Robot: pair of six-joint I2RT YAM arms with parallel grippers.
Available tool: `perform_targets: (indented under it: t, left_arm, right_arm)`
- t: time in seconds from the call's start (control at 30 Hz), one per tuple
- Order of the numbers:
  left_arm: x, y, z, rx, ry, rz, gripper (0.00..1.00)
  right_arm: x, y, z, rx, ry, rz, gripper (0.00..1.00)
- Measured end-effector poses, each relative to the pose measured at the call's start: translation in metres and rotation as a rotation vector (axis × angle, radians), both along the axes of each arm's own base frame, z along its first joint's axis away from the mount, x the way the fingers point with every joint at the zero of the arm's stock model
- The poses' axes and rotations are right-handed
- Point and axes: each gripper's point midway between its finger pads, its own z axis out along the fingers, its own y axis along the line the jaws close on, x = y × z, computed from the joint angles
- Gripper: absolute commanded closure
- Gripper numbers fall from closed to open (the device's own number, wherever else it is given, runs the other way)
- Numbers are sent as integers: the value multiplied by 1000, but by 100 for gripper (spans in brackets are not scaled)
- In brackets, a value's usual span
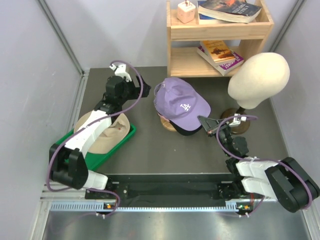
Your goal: Stack the hats
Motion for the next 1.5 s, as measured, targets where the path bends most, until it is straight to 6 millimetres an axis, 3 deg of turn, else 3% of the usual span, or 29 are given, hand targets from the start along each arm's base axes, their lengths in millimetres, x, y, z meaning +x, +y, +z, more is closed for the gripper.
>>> perform_targets:
  t: [0.23, 0.57, 0.77, 0.97, 1.5]
  left_arm:
    - [10, -25, -25, -15, 51, -90, 5]
    - [20, -34, -30, -14, 55, -118, 5]
    - [40, -43, -54, 9, 107, -127, 7]
    - [48, -56, -75, 36, 149, -150, 9]
    - [49, -51, -91, 91, 203, -92, 9]
  right_arm:
    - [0, 0, -1, 3, 0, 0, 100]
    - [-1, -1, 0, 4, -3, 1, 100]
    - [-2, -2, 3, 7, -7, -3, 100]
    - [-1, -5, 1, 3, 13, -19, 100]
    - [6, -16, -27, 13, 173, -86, 100]
